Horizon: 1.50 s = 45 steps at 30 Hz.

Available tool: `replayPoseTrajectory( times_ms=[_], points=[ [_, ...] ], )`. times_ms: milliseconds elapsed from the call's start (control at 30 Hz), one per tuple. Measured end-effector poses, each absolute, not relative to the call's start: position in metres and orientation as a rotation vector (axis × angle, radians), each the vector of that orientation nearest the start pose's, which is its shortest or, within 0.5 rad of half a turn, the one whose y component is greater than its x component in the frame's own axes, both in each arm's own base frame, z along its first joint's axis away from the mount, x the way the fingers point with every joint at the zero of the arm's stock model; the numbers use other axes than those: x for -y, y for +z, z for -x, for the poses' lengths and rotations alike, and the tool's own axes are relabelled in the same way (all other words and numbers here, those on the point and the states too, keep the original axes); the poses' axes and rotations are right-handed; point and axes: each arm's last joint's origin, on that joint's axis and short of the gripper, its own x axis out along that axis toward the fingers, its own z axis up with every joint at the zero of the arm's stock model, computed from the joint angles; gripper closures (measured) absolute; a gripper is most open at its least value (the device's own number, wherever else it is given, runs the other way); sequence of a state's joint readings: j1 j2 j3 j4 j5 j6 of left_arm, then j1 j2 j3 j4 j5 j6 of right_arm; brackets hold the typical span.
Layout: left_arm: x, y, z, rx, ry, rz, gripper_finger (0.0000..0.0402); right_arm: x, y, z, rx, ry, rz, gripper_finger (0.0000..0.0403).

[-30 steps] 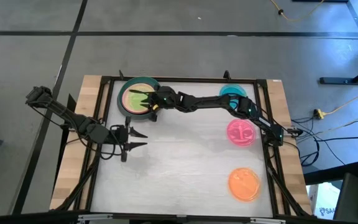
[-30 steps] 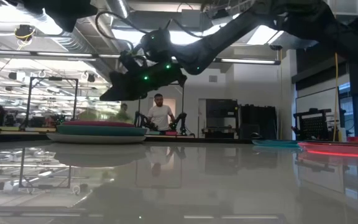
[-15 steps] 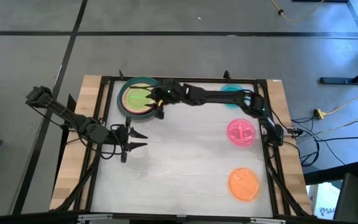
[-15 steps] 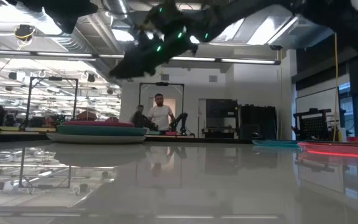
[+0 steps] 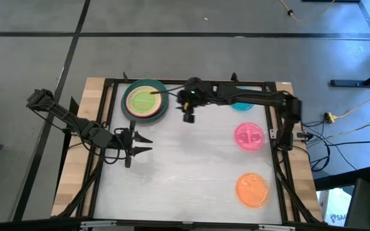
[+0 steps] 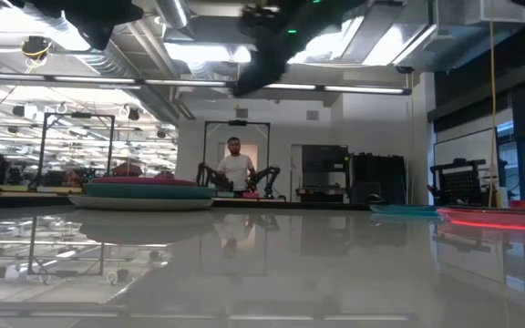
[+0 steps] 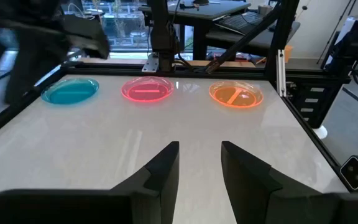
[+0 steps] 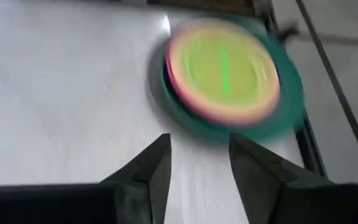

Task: Stack plastic plates
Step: Stack the light blue plate on the light green plate

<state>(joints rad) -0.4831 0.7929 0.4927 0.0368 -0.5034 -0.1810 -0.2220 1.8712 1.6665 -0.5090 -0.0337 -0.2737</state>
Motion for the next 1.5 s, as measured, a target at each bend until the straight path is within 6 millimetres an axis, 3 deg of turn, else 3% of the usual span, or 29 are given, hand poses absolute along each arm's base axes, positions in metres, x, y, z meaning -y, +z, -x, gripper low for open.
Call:
replayPoseTrajectory(
  times_ms=[333, 500, 667, 833, 1033, 1333, 1500],
  points=[
    [0.07, 0.252, -0.163, -0.23, 0.042, 0.049, 0.0289, 0.071, 0.289, -0.293, -0.888, -0.302, 0.091, 0.0263],
    [0.069, 0.252, -0.163, -0.228, 0.053, 0.047, 0.0289, 0.065, 0.254, -0.244, -0.979, -0.444, 0.044, 0.0263],
    [0.069, 0.252, -0.163, -0.226, 0.053, 0.047, 0.0289, 0.081, 0.208, -0.216, -1.079, -0.568, -0.045, 0.0263],
    [0.069, 0.252, -0.163, -0.226, 0.053, 0.047, 0.0289, 0.11, 0.174, -0.207, -1.064, -0.639, -0.164, 0.0263],
    [0.069, 0.252, -0.163, -0.227, 0.052, 0.046, 0.0289, 0.139, 0.15, -0.208, -1.066, -0.726, -0.226, 0.0263],
    [0.069, 0.252, -0.163, -0.23, 0.053, 0.044, 0.0289, 0.157, 0.124, -0.211, -1.082, -0.819, -0.266, 0.0269],
    [0.069, 0.252, -0.163, -0.231, 0.053, 0.044, 0.0289, 0.159, 0.121, -0.213, -1.074, -0.823, -0.261, 0.0315]
  ],
)
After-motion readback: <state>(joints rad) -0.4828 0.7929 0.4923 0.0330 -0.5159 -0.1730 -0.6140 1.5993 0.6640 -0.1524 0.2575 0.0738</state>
